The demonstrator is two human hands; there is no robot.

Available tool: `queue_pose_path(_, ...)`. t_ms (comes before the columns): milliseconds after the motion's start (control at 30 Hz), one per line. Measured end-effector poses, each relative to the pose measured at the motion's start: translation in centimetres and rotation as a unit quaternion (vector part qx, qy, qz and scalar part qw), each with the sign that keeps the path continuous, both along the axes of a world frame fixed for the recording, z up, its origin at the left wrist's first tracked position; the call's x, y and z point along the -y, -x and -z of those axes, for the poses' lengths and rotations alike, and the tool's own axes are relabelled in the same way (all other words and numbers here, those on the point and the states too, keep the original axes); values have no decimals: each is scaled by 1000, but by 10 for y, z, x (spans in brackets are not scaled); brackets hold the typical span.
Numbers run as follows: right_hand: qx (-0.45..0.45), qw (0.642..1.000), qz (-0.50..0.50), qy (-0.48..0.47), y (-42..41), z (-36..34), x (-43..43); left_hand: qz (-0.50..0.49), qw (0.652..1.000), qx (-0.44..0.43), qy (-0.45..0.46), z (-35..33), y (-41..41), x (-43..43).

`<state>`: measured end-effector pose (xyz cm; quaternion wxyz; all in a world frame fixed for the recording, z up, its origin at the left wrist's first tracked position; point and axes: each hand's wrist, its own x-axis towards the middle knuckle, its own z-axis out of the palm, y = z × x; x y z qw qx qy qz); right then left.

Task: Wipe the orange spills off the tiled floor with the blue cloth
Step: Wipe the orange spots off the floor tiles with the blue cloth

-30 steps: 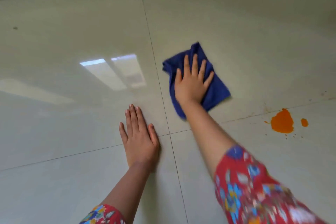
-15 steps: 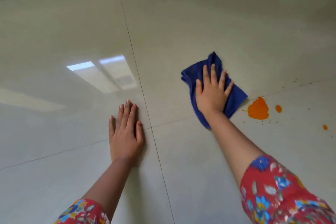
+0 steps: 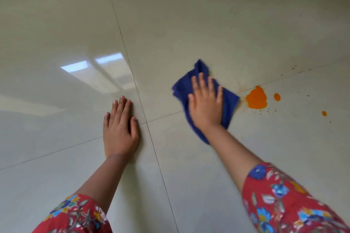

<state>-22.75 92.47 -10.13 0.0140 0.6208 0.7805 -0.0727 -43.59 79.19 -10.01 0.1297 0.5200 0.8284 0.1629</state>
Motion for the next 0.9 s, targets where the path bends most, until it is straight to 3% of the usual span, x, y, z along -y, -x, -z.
queue_pose_path(100, -1, 987, -158, 21, -4, -1, 70, 23, 1000, -11, 12, -2, -1, -1)
queue_pose_path(167, -12, 981, -191, 41, -53, -5, 109, 55, 998, -32, 15, -4, -3, 2)
queue_pose_path(300, 40, 996, -81, -2, -139, -3, 79, 163, 986, -33, -26, -10, -38, -15)
queue_pose_path(400, 40, 999, 31, -17, -120, -5, 55, 140, 988, 37, -53, -14, -94, -66)
queue_pose_path(433, 34, 999, 19, -25, -111, -4, 61, 124, 989, 55, -54, -14, -109, -83)
queue_pose_path(533, 34, 983, -180, 10, -138, 3, 103, 139, 989, 38, -19, -2, -147, -114)
queue_pose_path(600, 37, 967, -251, 17, -181, 1, 100, 145, 989, 12, 3, 7, -151, -118)
queue_pose_path(633, 44, 971, -233, 14, -197, 1, 92, 141, 990, 11, 7, 10, -150, -117)
queue_pose_path(767, 61, 998, 17, -12, -199, -1, 80, 133, 991, 2, 13, 10, -151, -118)
queue_pose_path(900, 6, 995, -104, -6, -137, -1, 84, 111, 993, 25, -16, 7, -153, -118)
